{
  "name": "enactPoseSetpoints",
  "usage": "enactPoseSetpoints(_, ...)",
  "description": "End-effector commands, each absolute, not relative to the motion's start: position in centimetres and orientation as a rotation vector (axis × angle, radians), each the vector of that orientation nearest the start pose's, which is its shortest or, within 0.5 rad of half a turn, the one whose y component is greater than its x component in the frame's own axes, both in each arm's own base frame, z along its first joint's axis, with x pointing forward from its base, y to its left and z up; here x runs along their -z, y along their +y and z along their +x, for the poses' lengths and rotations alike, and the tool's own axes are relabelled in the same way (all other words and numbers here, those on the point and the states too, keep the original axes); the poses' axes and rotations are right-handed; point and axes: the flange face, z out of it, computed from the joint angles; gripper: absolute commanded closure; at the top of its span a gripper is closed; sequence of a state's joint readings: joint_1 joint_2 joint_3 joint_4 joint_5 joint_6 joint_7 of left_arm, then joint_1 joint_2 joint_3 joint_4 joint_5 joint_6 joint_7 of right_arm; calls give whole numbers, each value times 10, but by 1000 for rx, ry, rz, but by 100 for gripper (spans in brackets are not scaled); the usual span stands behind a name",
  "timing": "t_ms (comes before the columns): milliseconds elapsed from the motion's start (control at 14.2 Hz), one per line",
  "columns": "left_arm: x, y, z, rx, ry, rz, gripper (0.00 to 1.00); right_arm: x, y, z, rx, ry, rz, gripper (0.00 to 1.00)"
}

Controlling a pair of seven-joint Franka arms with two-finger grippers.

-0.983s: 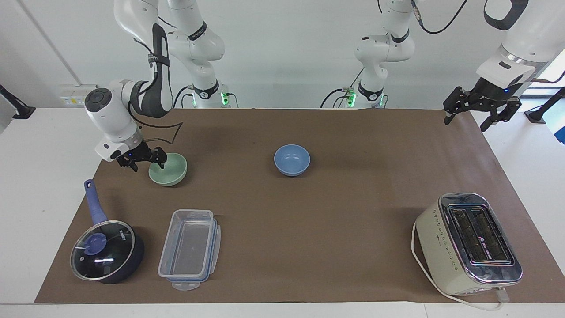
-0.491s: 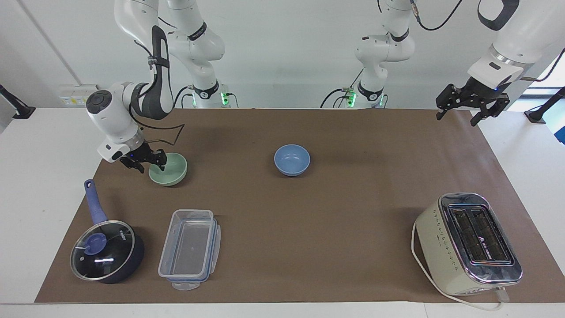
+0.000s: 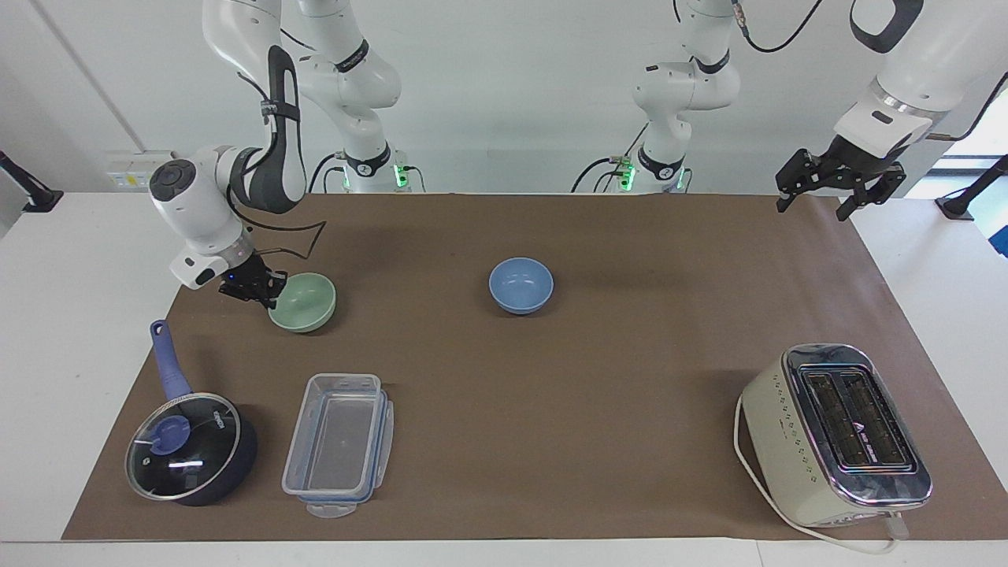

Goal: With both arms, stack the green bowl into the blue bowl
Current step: 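Reach the right gripper to the green bowl rim and grasp it, then carry the green bowl over the blue bowl with the right gripper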

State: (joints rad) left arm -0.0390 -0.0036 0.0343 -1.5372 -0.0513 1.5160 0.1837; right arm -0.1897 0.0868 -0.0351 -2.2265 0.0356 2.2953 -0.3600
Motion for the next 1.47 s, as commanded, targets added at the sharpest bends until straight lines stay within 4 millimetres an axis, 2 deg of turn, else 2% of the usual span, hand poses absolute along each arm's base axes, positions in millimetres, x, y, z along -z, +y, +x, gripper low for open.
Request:
enactPoseSetpoints(0, -639, -9, 539, -33, 269, -3157, 0, -340, -123, 526, 11, -241, -3092, 100)
enactPoseSetpoints(211, -638, -8, 538, -37, 267, -3148, 0, -386, -117, 535, -62, -298, -3036, 100)
enactPoseSetpoints(281, -638, -8, 538, -37, 267, -3148, 0, -405, -110, 541, -36, -296, -2991, 100)
enactPoseSetpoints(421, -638, -8, 539, -37, 270, -3148, 0, -426, -99, 550, -22, -304, -2968, 100)
enactPoseSetpoints(491, -638, -8, 539, -34, 270, -3148, 0, -433, -85, 557, -12, -315, -2969, 100)
enactPoseSetpoints(632, -642, -8, 540, -15, 268, -3150, 0, -445, -45, 566, -12, -273, -2977, 100)
enactPoseSetpoints(843, -642, -2, 539, -27, 249, -3152, 0, -453, 28, 573, -21, -183, -3006, 100)
enactPoseSetpoints(1123, -641, -2, 539, -29, 249, -3152, 0, -456, 102, 565, -38, -85, -3028, 100)
enactPoseSetpoints(1264, -642, -2, 539, -27, 249, -3152, 0, -467, 152, 561, -13, -7, -3046, 100)
enactPoseSetpoints(1404, -642, -2, 539, -27, 249, -3152, 0, -469, 194, 559, -5, 53, -3054, 100)
